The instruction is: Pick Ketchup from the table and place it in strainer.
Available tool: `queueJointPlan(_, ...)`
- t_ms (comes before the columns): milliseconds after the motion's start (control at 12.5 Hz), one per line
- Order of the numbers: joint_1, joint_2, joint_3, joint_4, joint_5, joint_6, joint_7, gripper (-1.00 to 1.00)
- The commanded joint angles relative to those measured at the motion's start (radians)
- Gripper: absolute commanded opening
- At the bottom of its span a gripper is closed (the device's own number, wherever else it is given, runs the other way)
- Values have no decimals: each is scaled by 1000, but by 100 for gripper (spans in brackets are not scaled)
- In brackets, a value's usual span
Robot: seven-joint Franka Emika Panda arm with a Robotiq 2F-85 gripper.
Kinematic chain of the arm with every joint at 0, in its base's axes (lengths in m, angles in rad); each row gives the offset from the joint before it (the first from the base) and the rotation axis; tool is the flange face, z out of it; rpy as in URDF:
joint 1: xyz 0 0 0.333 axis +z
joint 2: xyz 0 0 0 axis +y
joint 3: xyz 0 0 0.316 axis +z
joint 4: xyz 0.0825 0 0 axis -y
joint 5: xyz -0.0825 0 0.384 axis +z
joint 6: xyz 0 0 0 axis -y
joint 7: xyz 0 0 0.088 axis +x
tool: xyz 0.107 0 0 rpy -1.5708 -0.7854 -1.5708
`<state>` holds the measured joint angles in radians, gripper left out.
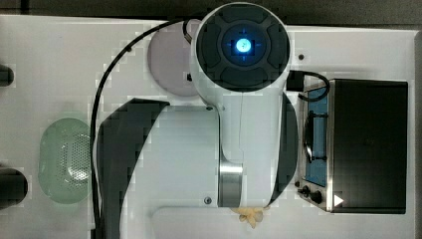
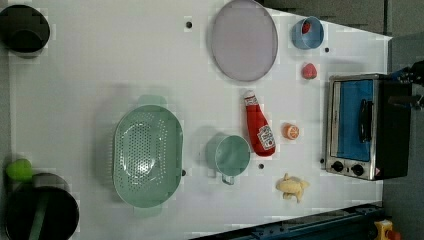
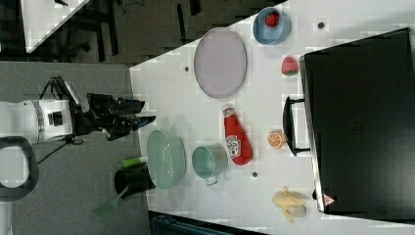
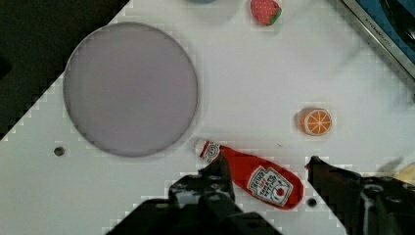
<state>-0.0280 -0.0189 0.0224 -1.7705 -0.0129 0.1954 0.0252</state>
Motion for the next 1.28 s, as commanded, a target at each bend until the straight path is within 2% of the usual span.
queueJointPlan(80,-99,-143,50,-84,42,-124,4,59)
queueJointPlan(240,-95,-139,52,-126,42,-115,-5,99)
queueJointPlan(560,-85,-124,77,-252,42,-30,-161,100)
queueJointPlan(800,-82,-113,109,-362,42,58,-374,100)
queueJointPlan(1280,-82,-57,140,-564,40,416,-873,100)
